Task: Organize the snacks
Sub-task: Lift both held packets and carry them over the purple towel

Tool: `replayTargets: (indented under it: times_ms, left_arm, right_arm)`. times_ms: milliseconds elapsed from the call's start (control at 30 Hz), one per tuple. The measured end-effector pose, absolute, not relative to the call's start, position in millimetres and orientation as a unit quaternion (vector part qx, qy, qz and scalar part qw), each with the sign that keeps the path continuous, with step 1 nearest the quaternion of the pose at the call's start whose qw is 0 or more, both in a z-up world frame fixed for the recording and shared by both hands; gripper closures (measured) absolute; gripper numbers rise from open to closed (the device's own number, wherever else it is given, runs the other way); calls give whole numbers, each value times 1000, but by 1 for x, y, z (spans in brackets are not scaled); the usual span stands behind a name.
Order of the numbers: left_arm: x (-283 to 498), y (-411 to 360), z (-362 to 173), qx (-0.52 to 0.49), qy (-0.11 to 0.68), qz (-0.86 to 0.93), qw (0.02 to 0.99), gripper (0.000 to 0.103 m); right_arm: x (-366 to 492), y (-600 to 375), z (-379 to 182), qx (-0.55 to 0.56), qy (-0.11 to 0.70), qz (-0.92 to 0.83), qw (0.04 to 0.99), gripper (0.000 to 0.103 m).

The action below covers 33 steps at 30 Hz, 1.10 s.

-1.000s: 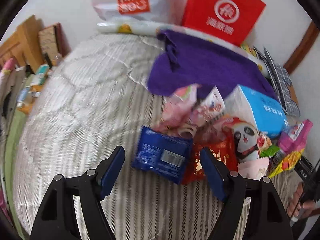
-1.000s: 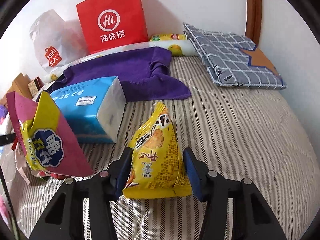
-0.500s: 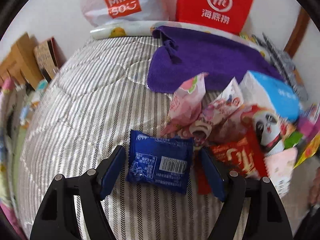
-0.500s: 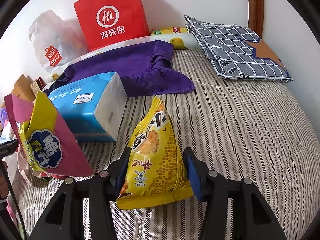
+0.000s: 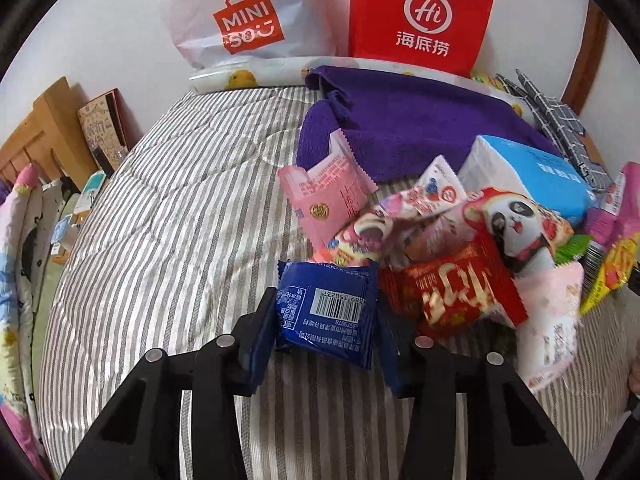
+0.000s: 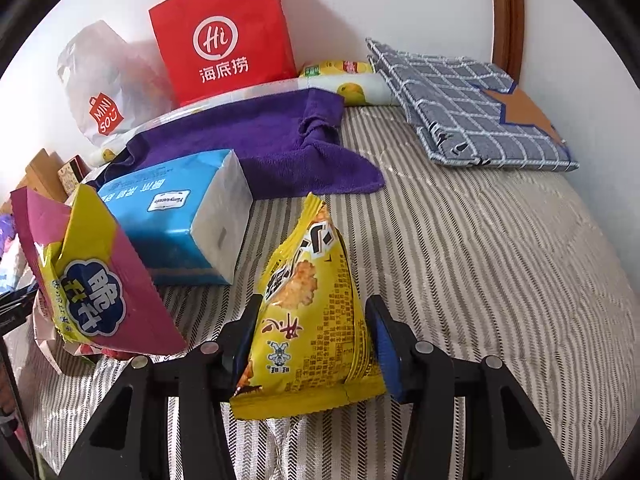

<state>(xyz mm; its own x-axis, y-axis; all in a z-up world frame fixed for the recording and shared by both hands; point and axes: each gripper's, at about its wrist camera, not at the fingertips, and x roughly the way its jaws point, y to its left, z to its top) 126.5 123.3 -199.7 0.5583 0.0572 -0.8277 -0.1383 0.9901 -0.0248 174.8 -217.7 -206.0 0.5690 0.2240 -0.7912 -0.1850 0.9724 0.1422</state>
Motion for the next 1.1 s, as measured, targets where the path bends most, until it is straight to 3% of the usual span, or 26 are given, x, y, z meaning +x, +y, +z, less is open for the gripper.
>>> replayTargets:
  times_ms: [667,1100]
  left_arm:
    - [92,87,-149,-86,428,-26,899,59]
    - [109,57,-114,-92,423,-53,900,59]
  right_arm:
    - [114,-215,-148,15,403,111,908,54]
    - [110,-196,-110,9,386,119,915,54]
